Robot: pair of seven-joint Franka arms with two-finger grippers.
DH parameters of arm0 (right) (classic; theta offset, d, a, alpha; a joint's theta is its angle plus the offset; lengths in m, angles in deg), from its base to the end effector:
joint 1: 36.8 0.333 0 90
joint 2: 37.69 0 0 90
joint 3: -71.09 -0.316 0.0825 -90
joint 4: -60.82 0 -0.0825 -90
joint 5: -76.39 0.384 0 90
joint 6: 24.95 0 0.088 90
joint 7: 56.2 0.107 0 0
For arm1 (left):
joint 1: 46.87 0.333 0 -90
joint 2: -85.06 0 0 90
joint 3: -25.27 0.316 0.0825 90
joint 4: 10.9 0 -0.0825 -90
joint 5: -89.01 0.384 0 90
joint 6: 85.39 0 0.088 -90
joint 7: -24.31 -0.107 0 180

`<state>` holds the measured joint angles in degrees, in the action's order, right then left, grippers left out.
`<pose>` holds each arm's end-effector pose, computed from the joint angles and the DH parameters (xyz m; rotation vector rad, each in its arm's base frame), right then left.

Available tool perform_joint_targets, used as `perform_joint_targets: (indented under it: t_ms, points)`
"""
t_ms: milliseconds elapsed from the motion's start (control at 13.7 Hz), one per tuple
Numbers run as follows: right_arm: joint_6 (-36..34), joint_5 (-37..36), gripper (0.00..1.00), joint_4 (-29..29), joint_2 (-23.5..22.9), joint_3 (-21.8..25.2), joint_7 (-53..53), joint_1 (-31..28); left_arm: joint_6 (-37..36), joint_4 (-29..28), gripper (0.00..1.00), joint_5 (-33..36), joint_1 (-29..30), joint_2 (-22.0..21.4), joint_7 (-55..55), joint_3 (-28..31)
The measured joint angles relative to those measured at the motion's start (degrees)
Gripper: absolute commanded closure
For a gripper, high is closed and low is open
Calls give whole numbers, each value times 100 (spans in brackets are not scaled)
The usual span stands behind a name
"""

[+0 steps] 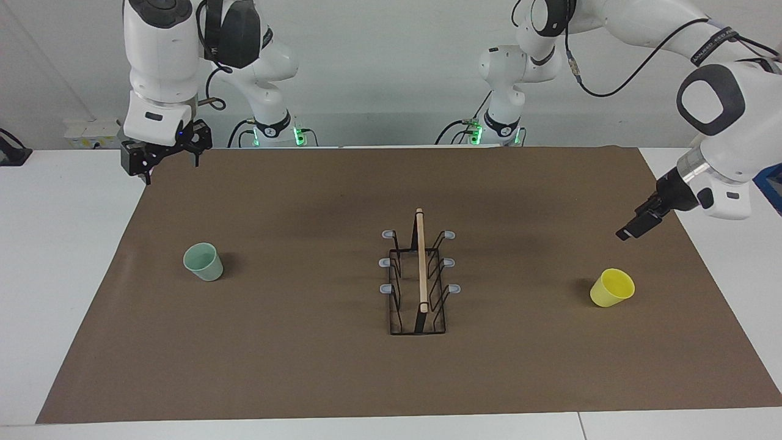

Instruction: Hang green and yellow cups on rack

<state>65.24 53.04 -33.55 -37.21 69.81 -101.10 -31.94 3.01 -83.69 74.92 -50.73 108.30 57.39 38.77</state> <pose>0.5514 0.0168 0.6022 2.4867 1.2097 -0.2739 0.6617 0.0552 0.5215 2.8044 1.0894 -0.2289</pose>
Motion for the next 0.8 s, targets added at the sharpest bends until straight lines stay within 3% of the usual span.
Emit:
perform_joint_targets:
  t_ms: [438,803]
  points:
    - [16,-917,0,-527,28,-26,-2224,117,338,1030,2,-879,507,1405,1810,156]
    - [134,-2003,0,-1097,-250,-72,-2752,951,908,1207,2,-992,797,1980,2525,155]
